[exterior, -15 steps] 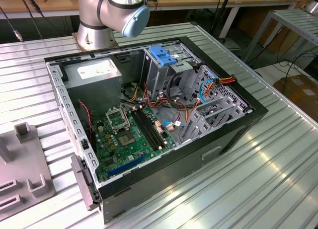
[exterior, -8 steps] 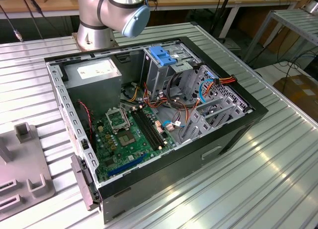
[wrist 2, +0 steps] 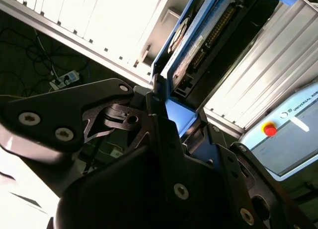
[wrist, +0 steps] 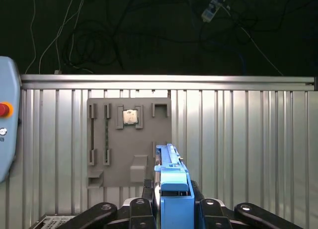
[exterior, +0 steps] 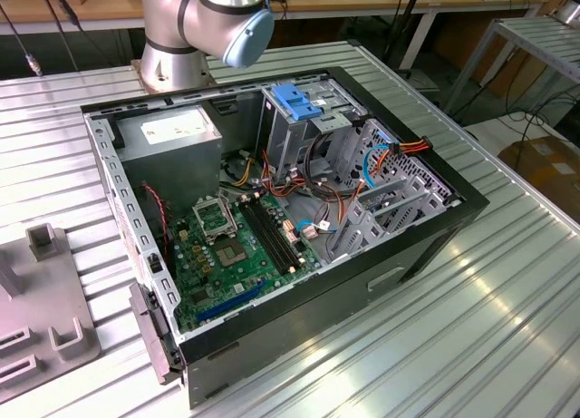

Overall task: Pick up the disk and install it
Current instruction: 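Pick up the disk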

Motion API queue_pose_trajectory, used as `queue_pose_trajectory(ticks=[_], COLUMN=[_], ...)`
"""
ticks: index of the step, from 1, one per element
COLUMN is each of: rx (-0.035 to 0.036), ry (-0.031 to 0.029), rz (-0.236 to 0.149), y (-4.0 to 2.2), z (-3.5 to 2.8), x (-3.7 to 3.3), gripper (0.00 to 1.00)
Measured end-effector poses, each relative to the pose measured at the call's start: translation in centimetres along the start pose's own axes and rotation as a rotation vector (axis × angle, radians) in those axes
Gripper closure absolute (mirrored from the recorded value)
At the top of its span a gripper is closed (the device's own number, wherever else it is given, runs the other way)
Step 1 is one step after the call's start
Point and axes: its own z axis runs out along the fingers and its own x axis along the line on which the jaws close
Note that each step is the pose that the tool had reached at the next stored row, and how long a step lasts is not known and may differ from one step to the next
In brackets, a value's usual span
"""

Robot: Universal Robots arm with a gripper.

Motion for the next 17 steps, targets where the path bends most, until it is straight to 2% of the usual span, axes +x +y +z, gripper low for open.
queue_pose_trajectory(ticks=[12, 15, 17], rx=[0.0000, 0.0000, 0.0000], ry=[0.0000, 0.0000, 0.0000], rz=[0.000, 0.000, 0.000], y=[-1.80, -2.35, -3.02], z=[-0.02, -0.03, -0.04], x=[0.00, -0.01, -0.01], gripper=[0.63, 0.63, 0.63])
